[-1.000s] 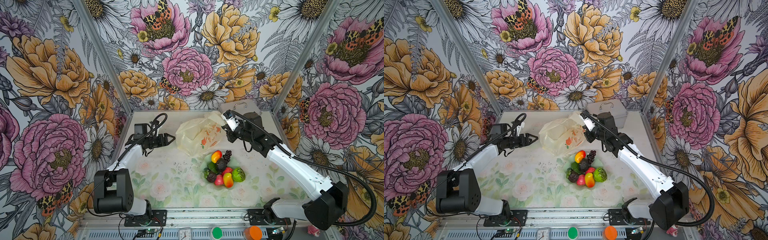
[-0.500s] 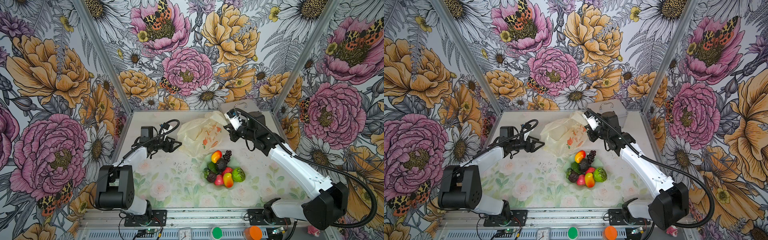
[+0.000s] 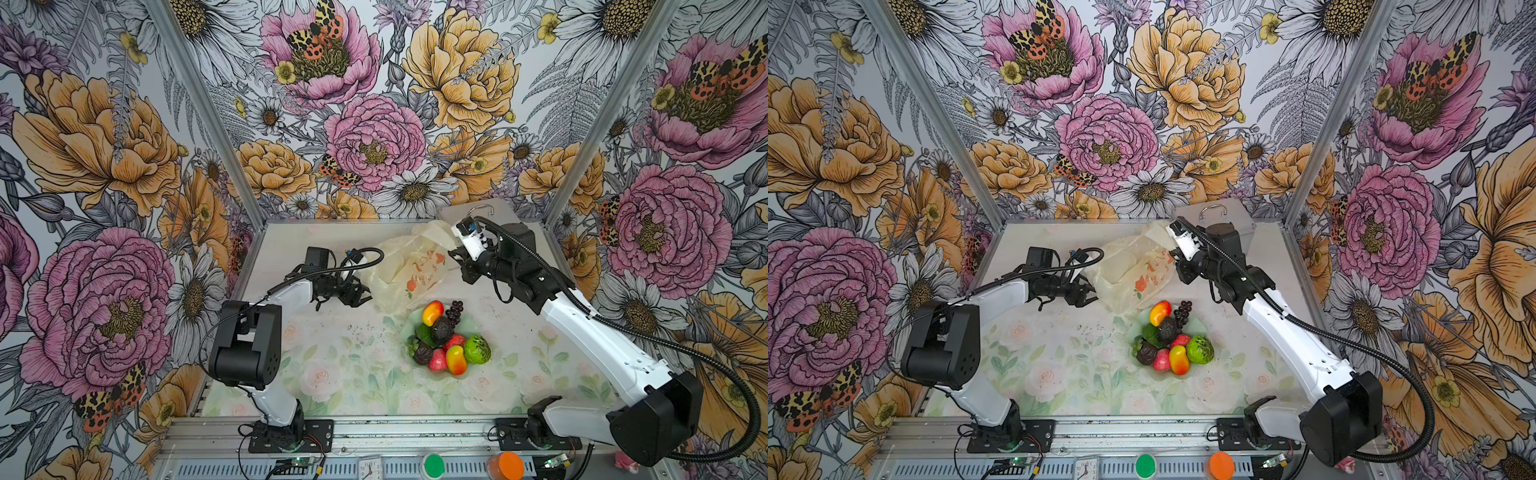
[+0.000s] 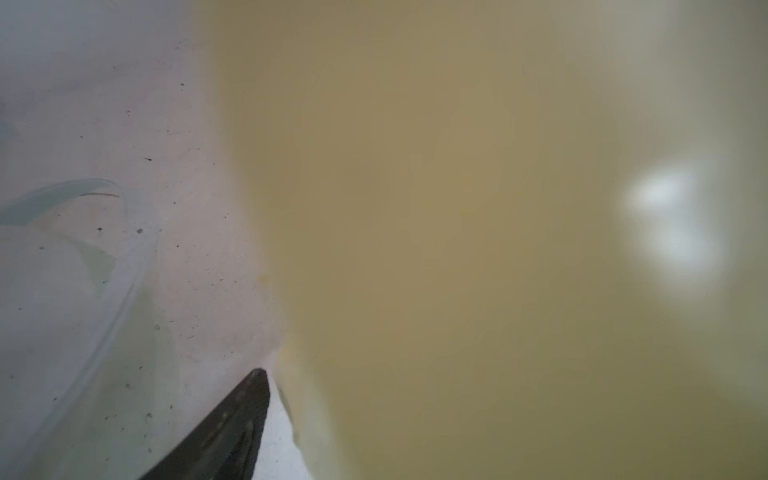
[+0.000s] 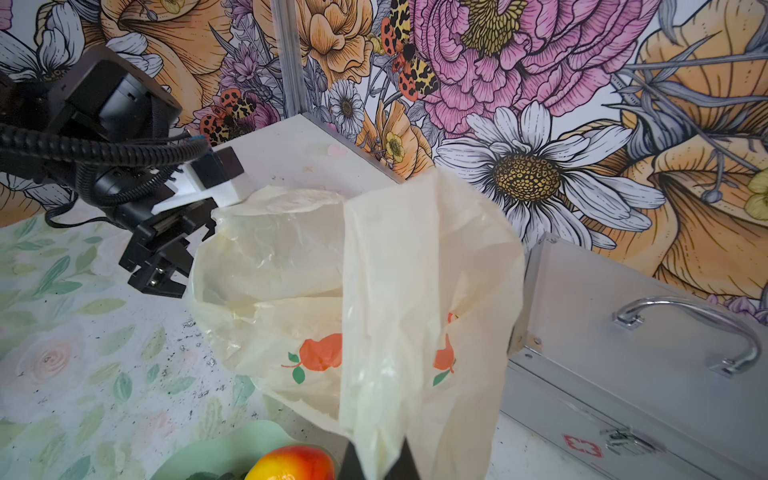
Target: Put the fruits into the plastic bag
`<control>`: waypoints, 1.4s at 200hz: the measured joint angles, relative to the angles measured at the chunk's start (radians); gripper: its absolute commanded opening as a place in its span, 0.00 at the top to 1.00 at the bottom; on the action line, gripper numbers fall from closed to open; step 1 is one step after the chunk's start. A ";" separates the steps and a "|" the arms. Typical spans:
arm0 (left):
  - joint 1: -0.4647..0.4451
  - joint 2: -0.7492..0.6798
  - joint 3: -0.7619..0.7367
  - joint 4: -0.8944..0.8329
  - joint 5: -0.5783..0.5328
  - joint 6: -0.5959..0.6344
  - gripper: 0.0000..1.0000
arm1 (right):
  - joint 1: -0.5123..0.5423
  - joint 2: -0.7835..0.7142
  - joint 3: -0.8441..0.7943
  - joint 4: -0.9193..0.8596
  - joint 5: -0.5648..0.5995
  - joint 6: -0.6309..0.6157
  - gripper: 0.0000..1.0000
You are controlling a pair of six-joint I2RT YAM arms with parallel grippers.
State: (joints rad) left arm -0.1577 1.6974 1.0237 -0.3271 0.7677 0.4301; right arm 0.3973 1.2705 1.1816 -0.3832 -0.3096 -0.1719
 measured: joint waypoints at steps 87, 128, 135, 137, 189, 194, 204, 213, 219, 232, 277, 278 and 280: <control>-0.008 0.103 0.209 0.029 -0.084 -0.026 0.16 | -0.008 -0.003 -0.016 -0.001 -0.015 0.024 1.00; -0.022 0.204 0.282 0.026 -0.156 -0.041 0.49 | -0.013 -0.008 -0.016 0.000 -0.030 0.036 1.00; -0.022 0.222 0.298 0.023 -0.156 -0.050 0.68 | -0.013 -0.008 -0.016 0.000 -0.032 0.039 1.00; -0.022 0.226 0.303 0.023 -0.155 -0.050 0.74 | -0.013 -0.008 -0.016 0.000 -0.033 0.041 1.00; -0.016 0.233 0.394 -0.068 -0.158 -0.132 1.00 | -0.032 -0.006 -0.012 -0.003 -0.002 0.094 1.00; -0.011 0.212 0.386 -0.086 -0.164 -0.142 1.00 | -0.032 -0.003 -0.006 -0.005 0.014 0.108 1.00; 0.003 0.160 0.369 -0.145 -0.181 -0.177 1.00 | -0.034 0.011 0.023 -0.012 0.055 0.143 1.00; 0.029 0.103 0.361 -0.201 -0.196 -0.216 1.00 | -0.038 0.030 0.060 -0.017 0.090 0.179 1.00; 0.053 0.060 0.357 -0.235 -0.203 -0.241 1.00 | -0.043 0.041 0.085 -0.016 0.111 0.199 1.00; 0.112 -0.037 0.348 -0.291 -0.219 -0.292 1.00 | -0.052 0.065 0.143 -0.015 0.153 0.243 1.00; 0.219 -0.288 0.336 -0.443 -0.230 -0.384 1.00 | -0.058 0.140 0.294 -0.016 0.227 0.338 1.00; 0.219 -0.293 0.336 -0.449 -0.230 -0.385 1.00 | -0.058 0.142 0.296 -0.016 0.228 0.338 1.00; 0.219 -0.298 0.336 -0.455 -0.229 -0.385 1.00 | -0.058 0.144 0.299 -0.015 0.227 0.341 1.00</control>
State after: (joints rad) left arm 0.0608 1.3998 1.3602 -0.7826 0.5385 0.0452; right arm 0.3397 1.4147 1.4803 -0.3985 -0.0826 0.1688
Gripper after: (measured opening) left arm 0.050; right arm 0.046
